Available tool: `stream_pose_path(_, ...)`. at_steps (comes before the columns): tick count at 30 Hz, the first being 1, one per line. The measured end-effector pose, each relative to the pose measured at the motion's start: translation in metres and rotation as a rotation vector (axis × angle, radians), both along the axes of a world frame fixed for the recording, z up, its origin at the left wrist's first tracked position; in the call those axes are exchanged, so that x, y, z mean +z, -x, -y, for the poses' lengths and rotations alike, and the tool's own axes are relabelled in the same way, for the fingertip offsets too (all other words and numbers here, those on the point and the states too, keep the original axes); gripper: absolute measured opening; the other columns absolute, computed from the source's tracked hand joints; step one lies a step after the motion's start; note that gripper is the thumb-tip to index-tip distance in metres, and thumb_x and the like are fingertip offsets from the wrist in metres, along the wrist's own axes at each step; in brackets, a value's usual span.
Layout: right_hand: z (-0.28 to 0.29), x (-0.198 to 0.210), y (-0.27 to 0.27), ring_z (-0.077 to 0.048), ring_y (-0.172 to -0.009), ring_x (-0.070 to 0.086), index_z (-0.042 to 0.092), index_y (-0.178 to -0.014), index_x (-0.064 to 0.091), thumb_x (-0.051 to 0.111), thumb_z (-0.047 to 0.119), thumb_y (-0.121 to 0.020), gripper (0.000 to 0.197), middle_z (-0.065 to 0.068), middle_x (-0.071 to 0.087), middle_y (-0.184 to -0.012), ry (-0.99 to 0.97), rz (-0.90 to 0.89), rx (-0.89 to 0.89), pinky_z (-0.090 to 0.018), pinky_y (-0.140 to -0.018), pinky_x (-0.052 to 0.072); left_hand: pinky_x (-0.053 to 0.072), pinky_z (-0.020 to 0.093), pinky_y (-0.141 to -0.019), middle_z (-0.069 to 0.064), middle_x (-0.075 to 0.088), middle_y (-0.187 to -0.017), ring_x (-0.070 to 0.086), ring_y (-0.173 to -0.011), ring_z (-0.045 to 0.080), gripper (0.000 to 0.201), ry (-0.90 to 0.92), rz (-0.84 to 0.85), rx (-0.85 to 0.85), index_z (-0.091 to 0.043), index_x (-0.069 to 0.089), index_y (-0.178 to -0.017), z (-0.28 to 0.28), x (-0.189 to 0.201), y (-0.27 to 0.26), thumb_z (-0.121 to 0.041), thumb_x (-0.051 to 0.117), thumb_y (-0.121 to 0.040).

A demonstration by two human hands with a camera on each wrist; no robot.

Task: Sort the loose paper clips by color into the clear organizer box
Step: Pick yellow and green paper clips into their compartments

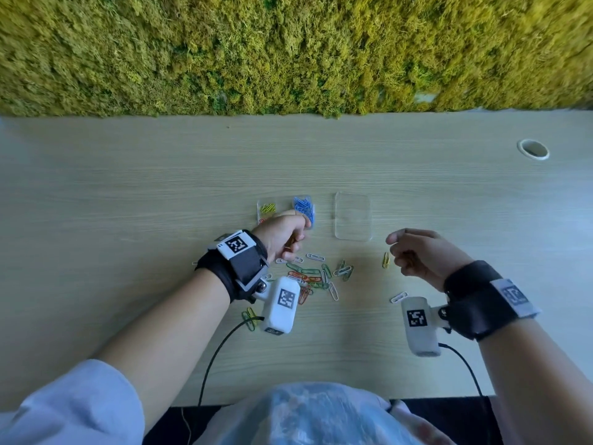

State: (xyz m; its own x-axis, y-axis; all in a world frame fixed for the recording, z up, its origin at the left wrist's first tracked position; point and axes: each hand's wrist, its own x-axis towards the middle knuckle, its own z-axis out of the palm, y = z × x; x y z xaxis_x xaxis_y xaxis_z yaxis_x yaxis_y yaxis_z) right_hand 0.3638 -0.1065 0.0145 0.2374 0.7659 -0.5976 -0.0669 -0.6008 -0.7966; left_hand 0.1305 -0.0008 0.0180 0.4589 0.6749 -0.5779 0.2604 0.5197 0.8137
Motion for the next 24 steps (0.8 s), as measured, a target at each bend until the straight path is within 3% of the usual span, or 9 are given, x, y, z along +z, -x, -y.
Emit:
stream_pose_path(2, -0.003, 0.000, 0.003, -0.016, -0.057, 0.043, 0.012, -0.078, 0.061, 0.058, 0.017, -0.089, 0.013, -0.001, 0.046, -0.063, 0.095, 0.400, 0.193, -0.024, -0.050, 0.036, 0.024, 0.015, -0.035, 0.001, 0.039, -0.064, 0.034, -0.047, 0.011, 0.019, -0.138, -0.142, -0.062, -0.014, 0.046, -0.080, -0.007, 0.004, 0.002, 0.001, 0.036, -0.084)
stream_pose_path(4, -0.007, -0.001, 0.009, -0.018, -0.067, 0.052, 0.013, -0.079, 0.063, 0.065, 0.035, -0.085, 0.022, 0.001, 0.055, -0.068, 0.205, 0.797, 0.387, -0.023, -0.054, 0.039, 0.031, 0.018, -0.041, -0.002, 0.044, -0.065, 0.038, -0.051, 0.013, 0.015, -0.333, -0.355, -0.144, -0.018, 0.050, -0.081, -0.016, 0.008, 0.006, -0.006, 0.043, -0.086)
stream_pose_path(6, -0.010, -0.002, 0.017, -0.022, -0.081, 0.061, 0.007, -0.087, 0.066, 0.064, 0.042, -0.084, 0.034, -0.006, 0.065, -0.084, 0.275, 0.979, 0.466, -0.025, -0.061, 0.047, 0.038, 0.022, -0.053, -0.003, 0.053, -0.076, 0.049, -0.063, 0.015, 0.011, -0.546, -0.588, -0.236, -0.022, 0.052, -0.086, -0.027, 0.010, 0.011, -0.013, 0.047, -0.087)
stream_pose_path(8, -0.013, -0.005, 0.023, -0.024, -0.086, 0.063, 0.003, -0.096, 0.067, 0.062, 0.042, -0.085, 0.040, -0.012, 0.068, -0.095, 0.284, 1.041, 0.492, -0.028, -0.066, 0.050, 0.037, 0.024, -0.063, -0.003, 0.056, -0.089, 0.052, -0.078, 0.018, 0.013, -0.678, -0.737, -0.267, -0.021, 0.055, -0.093, -0.037, 0.011, 0.016, -0.012, 0.048, -0.087)
stream_pose_path(13, -0.014, -0.001, 0.030, -0.022, -0.074, 0.056, 0.003, -0.095, 0.067, 0.061, 0.037, -0.085, 0.037, -0.010, 0.062, -0.088, 0.317, 1.028, 0.517, -0.021, -0.048, 0.039, 0.038, 0.026, -0.059, 0.005, 0.059, -0.107, 0.052, -0.080, 0.023, 0.026, -0.777, -0.903, -0.338, -0.015, 0.059, -0.103, -0.054, 0.010, 0.020, -0.001, 0.046, -0.086)
stream_pose_path(16, -0.013, -0.001, 0.031, -0.021, -0.077, 0.056, 0.004, -0.095, 0.065, 0.060, 0.039, -0.085, 0.036, -0.009, 0.063, -0.091, 0.329, 1.034, 0.567, -0.023, -0.052, 0.041, 0.049, 0.032, -0.073, 0.007, 0.060, -0.116, 0.058, -0.092, 0.025, 0.029, -0.788, -0.926, -0.363, -0.017, 0.061, -0.098, -0.061, 0.010, 0.019, 0.003, 0.047, -0.083)
stream_pose_path(18, -0.011, -0.001, 0.029, -0.020, -0.077, 0.055, 0.009, -0.087, 0.063, 0.059, 0.036, -0.085, 0.027, -0.007, 0.064, -0.091, 0.294, 0.982, 0.571, -0.023, -0.054, 0.041, 0.049, 0.031, -0.072, 0.006, 0.060, -0.117, 0.058, -0.092, 0.024, 0.030, -0.802, -0.928, -0.371, -0.018, 0.062, -0.098, -0.064, 0.010, 0.016, 0.004, 0.049, -0.083)
stream_pose_path(22, -0.005, 0.003, 0.030, -0.017, -0.054, 0.048, 0.012, -0.068, 0.054, 0.055, 0.015, -0.081, 0.013, -0.001, 0.061, -0.063, 0.124, 0.539, 0.379, -0.022, -0.049, 0.039, 0.046, 0.028, -0.066, 0.005, 0.060, -0.117, 0.055, -0.082, 0.022, 0.028, -0.835, -0.956, -0.388, -0.021, 0.064, -0.104, -0.066, 0.009, 0.013, -0.001, 0.053, -0.087)
stream_pose_path(24, -0.006, 0.006, 0.033, -0.018, -0.048, 0.038, 0.011, -0.064, 0.046, 0.046, 0.005, -0.080, 0.017, -0.003, 0.054, -0.054, 0.067, 0.358, 0.262, -0.022, -0.045, 0.032, 0.051, 0.031, -0.074, 0.006, 0.062, -0.118, 0.060, -0.091, 0.024, 0.029, -0.846, -0.924, -0.378, -0.020, 0.065, -0.106, -0.065, 0.008, 0.015, -0.003, 0.053, -0.087)
